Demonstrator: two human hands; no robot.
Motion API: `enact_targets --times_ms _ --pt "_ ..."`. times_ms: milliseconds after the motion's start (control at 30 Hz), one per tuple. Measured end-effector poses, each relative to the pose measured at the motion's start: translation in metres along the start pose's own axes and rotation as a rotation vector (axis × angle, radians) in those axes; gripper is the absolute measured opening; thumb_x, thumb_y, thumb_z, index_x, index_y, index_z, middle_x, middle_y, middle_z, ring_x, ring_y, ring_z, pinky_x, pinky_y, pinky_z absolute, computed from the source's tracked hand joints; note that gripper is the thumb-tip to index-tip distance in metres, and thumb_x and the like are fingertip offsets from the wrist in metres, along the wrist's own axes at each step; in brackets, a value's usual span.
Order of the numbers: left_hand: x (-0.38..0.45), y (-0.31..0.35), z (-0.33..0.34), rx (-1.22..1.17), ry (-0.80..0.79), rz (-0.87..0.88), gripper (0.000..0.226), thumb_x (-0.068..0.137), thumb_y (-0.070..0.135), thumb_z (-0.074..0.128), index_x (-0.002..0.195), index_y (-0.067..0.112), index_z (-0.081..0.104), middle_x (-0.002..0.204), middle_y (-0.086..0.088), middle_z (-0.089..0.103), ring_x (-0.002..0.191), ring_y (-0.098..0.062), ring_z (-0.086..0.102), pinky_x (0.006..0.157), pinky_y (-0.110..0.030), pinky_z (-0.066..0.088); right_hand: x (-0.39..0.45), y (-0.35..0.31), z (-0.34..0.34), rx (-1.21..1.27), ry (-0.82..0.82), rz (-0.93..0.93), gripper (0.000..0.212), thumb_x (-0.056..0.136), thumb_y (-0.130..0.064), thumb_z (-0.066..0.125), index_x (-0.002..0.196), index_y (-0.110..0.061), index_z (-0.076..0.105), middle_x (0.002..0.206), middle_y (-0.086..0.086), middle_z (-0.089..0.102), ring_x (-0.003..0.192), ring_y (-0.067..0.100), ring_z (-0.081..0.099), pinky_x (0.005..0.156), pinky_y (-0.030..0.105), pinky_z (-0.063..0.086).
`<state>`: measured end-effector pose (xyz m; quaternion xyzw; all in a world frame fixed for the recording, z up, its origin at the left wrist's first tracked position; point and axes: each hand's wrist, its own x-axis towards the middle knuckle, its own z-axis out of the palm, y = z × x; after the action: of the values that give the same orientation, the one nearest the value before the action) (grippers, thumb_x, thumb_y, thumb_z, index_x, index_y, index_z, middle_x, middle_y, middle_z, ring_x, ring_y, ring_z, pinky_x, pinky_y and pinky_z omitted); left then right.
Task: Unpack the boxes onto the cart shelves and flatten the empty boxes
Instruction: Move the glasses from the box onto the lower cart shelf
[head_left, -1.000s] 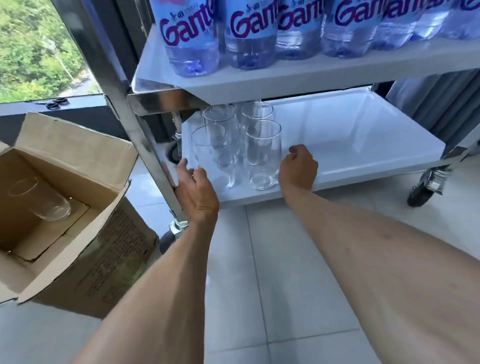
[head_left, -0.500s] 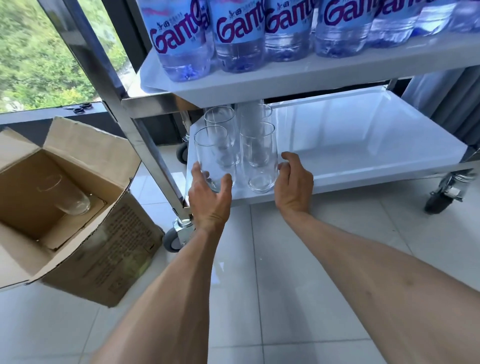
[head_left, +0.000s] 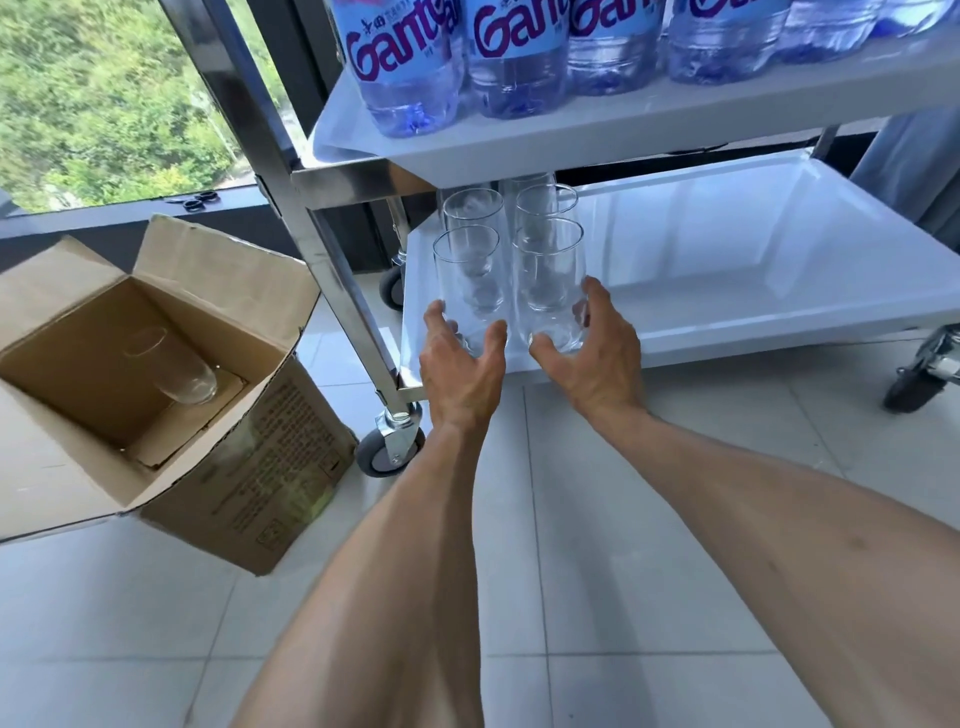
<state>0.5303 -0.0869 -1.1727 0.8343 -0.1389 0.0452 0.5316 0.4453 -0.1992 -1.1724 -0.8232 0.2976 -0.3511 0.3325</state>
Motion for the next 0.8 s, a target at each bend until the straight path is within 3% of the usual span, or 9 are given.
enact_targets --times_ms 367,467,567,667,800 --pt "0.002 0.0 0.0 0.022 -0.041 0.016 0.075 0.081 0.055 0.067 0.14 0.021 0.037 0.125 -0.012 0.062 0.114 -0.025 0.059 0.095 -0.041 0.049 -0.001 0.0 -0.003 -0.006 -0.038 0.078 0.088 0.077 -0.043 0.073 0.149 -0.014 0.031 0.125 0.006 0.058 0.114 0.024 0.055 0.096 0.039 0.046" --pt "-0.002 0.002 0.0 0.011 -0.062 -0.013 0.089 0.082 0.054 0.067 0.15 0.014 0.027 0.137 -0.013 0.056 0.126 -0.027 0.053 0.104 -0.042 0.045 -0.005 -0.001 -0.001 -0.089 -0.084 0.105 0.093 0.077 -0.029 0.071 0.153 -0.007 0.022 0.139 0.011 0.047 0.127 0.029 0.044 0.104 0.039 0.039" --pt "-0.013 0.007 -0.009 0.057 -0.03 -0.037 0.087 0.086 0.054 0.06 0.153 0.012 0.024 0.148 -0.01 0.046 0.133 -0.025 0.046 0.109 -0.04 0.041 -0.022 -0.006 -0.006 -0.251 0.056 0.176 0.073 0.077 -0.011 0.063 0.145 -0.002 0.036 0.133 0.017 0.049 0.123 0.035 0.045 0.101 0.041 0.037" --pt "-0.023 0.013 -0.038 0.19 0.026 -0.05 0.063 0.087 0.053 0.051 0.138 0.017 0.047 0.125 -0.004 0.062 0.113 -0.024 0.06 0.095 -0.044 0.05 -0.04 -0.03 -0.009 -0.246 0.056 0.296 0.04 0.079 -0.005 0.054 0.118 -0.006 0.059 0.114 0.015 0.06 0.107 0.037 0.055 0.087 0.041 0.043" --pt "-0.021 0.025 -0.107 0.382 0.0 -0.115 0.033 0.083 0.043 0.052 0.1 0.021 0.069 0.083 -0.001 0.072 0.084 -0.027 0.066 0.074 -0.032 0.049 -0.052 -0.087 0.001 -0.233 -0.187 0.21 0.022 0.083 -0.006 0.052 0.099 -0.01 0.067 0.101 0.01 0.07 0.098 0.033 0.062 0.079 0.034 0.047"
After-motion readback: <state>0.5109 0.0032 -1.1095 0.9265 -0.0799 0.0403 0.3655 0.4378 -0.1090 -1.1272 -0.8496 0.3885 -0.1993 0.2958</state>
